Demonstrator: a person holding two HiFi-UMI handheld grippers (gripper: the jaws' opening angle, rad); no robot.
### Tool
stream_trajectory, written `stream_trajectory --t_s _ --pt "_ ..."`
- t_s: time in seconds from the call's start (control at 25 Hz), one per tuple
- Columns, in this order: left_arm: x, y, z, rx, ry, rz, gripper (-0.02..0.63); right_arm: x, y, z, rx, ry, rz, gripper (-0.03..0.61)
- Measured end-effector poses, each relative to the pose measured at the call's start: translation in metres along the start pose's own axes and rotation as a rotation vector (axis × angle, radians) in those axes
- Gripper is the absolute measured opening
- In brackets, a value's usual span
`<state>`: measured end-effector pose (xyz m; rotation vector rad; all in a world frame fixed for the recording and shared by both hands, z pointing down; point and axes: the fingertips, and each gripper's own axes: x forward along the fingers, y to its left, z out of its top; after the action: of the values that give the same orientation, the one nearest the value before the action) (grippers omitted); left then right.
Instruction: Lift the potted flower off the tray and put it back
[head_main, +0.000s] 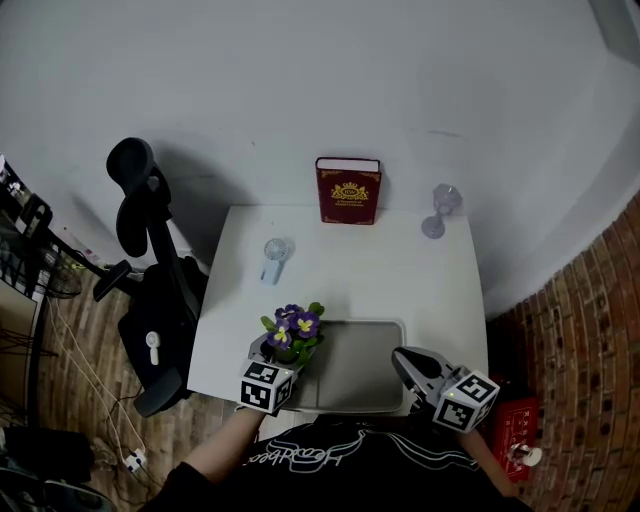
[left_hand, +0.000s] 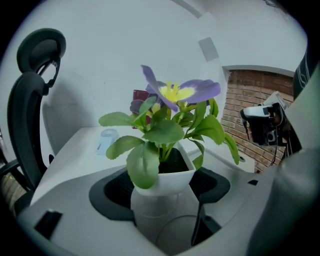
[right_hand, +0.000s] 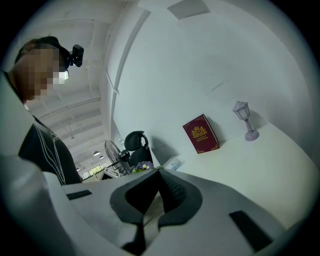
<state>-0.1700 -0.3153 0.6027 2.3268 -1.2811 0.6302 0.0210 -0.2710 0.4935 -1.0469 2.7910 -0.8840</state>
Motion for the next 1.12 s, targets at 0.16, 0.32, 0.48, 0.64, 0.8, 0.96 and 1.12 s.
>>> stream_trajectory --t_s 0.16,0.32,0.48,0.64,0.8,0.96,1.12 --pt "0.003 0.005 -0.012 -0.008 0.006 0.0 0.353 0.005 -0.002 -0.003 0.008 0.005 0.002 0.0" --pt "0.005 0.005 -0.023 0.012 0.028 0.003 0.354 0.007 -0.002 -0.007 0.019 0.012 0.006 0.0" --pt "0.007 0.004 -0.026 0.038 0.04 0.007 0.354 0.005 -0.004 -0.011 0.025 0.017 0.003 0.0" --pt "0.007 0.003 -0.026 0.051 0.039 0.017 0.354 0.004 -0.002 -0.012 0.028 0.023 0.004 0.0" --pt "0.009 0.0 -0.029 0.062 0.047 0.01 0.354 0.002 0.0 -0.011 0.021 0.024 0.007 0.0" --pt "0.009 -0.001 -0.035 0.075 0.057 0.016 0.364 -0.003 0.003 -0.014 0.007 0.035 -0.003 0.0" --pt "0.004 -0.002 -0.04 0.089 0.069 0.028 0.367 -0.01 0.013 -0.013 -0.003 0.033 0.01 0.0"
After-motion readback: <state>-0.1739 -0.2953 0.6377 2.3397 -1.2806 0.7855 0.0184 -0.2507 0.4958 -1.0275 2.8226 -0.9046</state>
